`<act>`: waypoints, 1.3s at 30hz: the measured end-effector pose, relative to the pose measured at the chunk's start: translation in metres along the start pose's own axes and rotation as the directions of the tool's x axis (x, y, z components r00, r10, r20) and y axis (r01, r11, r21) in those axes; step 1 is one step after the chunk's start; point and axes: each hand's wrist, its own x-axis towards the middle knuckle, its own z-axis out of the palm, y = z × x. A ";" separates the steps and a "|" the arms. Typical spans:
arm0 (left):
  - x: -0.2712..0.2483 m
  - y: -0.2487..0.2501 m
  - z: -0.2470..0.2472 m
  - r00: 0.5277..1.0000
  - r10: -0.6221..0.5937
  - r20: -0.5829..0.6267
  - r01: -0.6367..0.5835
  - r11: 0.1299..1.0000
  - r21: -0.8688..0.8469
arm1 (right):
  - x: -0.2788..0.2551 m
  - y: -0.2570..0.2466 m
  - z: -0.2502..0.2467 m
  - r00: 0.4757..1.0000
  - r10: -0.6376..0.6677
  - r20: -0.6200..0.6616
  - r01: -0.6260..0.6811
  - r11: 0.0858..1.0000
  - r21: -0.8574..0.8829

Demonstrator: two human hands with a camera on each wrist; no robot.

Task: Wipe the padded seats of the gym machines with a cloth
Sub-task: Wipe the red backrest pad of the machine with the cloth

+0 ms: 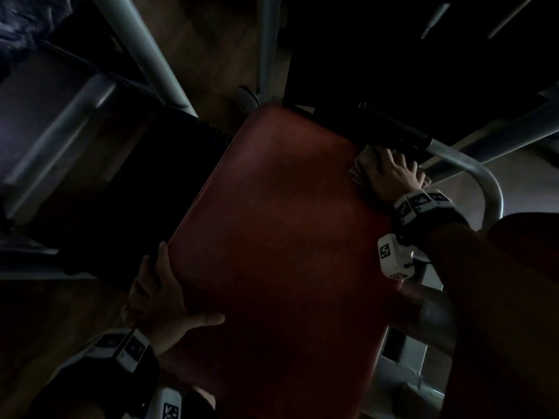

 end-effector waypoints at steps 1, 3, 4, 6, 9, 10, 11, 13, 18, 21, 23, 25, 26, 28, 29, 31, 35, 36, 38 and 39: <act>0.000 0.000 0.000 1.000 -0.003 0.003 0.003 1.000 0.005 | 0.001 0.004 0.002 0.999 -0.030 -0.011 0.030 1.000 0.002; 0.000 0.001 -0.001 1.000 -0.013 0.010 0.012 1.000 0.007 | -0.004 0.018 -0.003 0.999 -0.045 0.002 0.045 0.999 0.004; 0.000 0.001 -0.001 1.000 -0.019 0.014 0.019 1.000 0.007 | -0.006 0.027 -0.004 0.999 -0.035 0.008 0.034 0.999 0.012; 0.001 0.002 -0.001 0.999 -0.033 0.023 0.033 0.999 0.004 | -0.009 0.035 -0.009 0.999 0.010 0.036 -0.011 0.999 0.031; 0.001 0.003 -0.001 0.999 -0.032 0.019 0.033 0.999 -0.004 | -0.003 0.026 -0.009 0.994 0.079 0.074 -0.080 0.997 0.009; 0.002 0.003 -0.001 0.999 -0.032 0.020 0.032 0.999 -0.004 | 0.002 0.017 -0.009 0.993 0.087 0.078 -0.087 0.996 -0.012; 0.002 0.003 -0.001 0.999 -0.032 0.022 0.032 0.999 -0.003 | 0.007 0.006 -0.007 0.994 0.073 0.078 -0.071 0.997 -0.032; 0.002 0.001 0.000 0.999 -0.029 0.020 0.029 1.000 0.003 | 0.016 -0.022 -0.003 0.997 -0.004 0.077 0.007 0.999 -0.045; -0.001 0.003 -0.001 0.999 -0.026 0.023 0.027 0.999 -0.018 | 0.018 -0.058 0.004 0.981 -0.181 0.064 0.185 0.980 -0.070; -0.001 0.004 -0.001 1.000 -0.025 0.015 0.025 1.000 -0.014 | 0.012 -0.031 -0.005 0.980 -0.176 0.093 0.185 0.977 -0.104; -0.002 0.004 -0.001 0.999 -0.035 0.015 0.035 0.999 -0.023 | 0.010 -0.013 -0.008 0.988 -0.120 0.095 0.129 0.987 -0.095; -0.003 0.006 -0.001 0.999 -0.039 0.021 0.040 0.999 -0.031 | 0.010 -0.009 -0.009 0.993 -0.066 0.095 0.074 0.994 -0.084; -0.004 0.007 -0.001 0.999 -0.041 0.021 0.042 0.999 -0.032 | 0.012 -0.014 -0.009 0.994 -0.042 0.102 0.050 0.995 -0.082; -0.006 0.009 -0.001 0.998 -0.054 0.023 0.055 0.998 -0.028 | 0.016 -0.033 -0.008 0.992 -0.020 0.122 0.030 0.997 -0.076; -0.005 0.009 -0.001 0.998 -0.054 0.022 0.055 0.998 -0.026 | 0.019 -0.046 -0.007 0.992 -0.032 0.124 0.042 0.997 -0.072; -0.005 0.010 -0.001 0.999 -0.044 0.027 0.045 0.998 -0.032 | 0.025 -0.073 0.000 0.988 -0.090 0.122 0.099 0.993 -0.066; -0.005 0.007 -0.002 0.999 -0.035 0.031 0.036 0.999 -0.031 | 0.030 -0.094 0.006 0.969 -0.193 0.151 0.205 0.977 -0.066; -0.005 0.008 -0.002 0.999 -0.034 0.034 0.035 0.999 -0.037 | 0.028 -0.088 0.004 0.967 -0.207 0.148 0.219 0.973 -0.071; -0.006 0.009 -0.001 0.999 -0.033 0.032 0.034 0.998 -0.058 | 0.022 -0.068 0.000 0.972 -0.199 0.120 0.210 0.974 -0.083; -0.006 0.009 -0.001 0.999 -0.033 0.030 0.035 0.997 -0.065 | 0.020 -0.058 -0.002 0.978 -0.170 0.119 0.181 0.980 -0.086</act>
